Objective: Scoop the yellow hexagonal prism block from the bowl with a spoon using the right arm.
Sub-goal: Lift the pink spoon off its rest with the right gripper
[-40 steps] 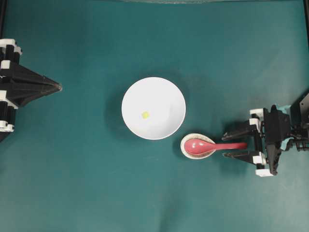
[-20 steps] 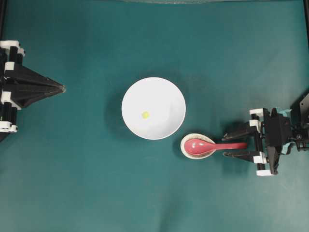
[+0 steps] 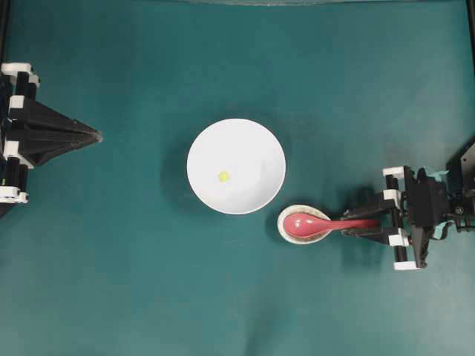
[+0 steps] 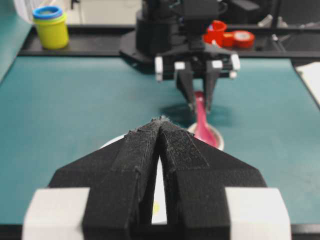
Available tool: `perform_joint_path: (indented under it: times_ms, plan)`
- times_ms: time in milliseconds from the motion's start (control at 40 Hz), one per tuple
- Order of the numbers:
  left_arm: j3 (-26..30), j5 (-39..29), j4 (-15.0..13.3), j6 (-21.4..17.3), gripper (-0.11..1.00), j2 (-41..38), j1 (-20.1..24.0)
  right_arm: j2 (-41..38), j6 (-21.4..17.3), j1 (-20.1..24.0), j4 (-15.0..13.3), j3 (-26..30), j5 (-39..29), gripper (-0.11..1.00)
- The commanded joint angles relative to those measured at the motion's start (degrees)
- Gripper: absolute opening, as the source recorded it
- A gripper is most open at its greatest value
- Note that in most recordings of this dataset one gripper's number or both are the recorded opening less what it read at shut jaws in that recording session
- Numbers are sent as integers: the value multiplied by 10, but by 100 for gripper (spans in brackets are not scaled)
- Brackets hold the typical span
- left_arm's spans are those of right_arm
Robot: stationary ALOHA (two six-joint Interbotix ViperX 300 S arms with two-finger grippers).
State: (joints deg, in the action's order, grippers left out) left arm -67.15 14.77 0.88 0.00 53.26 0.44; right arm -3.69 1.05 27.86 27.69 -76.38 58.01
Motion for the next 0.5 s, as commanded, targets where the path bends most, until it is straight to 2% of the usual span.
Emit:
perform_joint_path:
  times_ms: [0,125,475]
  plan:
    - [11,4,2,0,0,-4,1,8,1,2,0,4,7,31]
    - [11,3,2,0,0,-4,0,20,1,3,0,4,7,24]
    - [11,3,2,-3,0,-3,1,105,13,-3,0,4,-6,24]
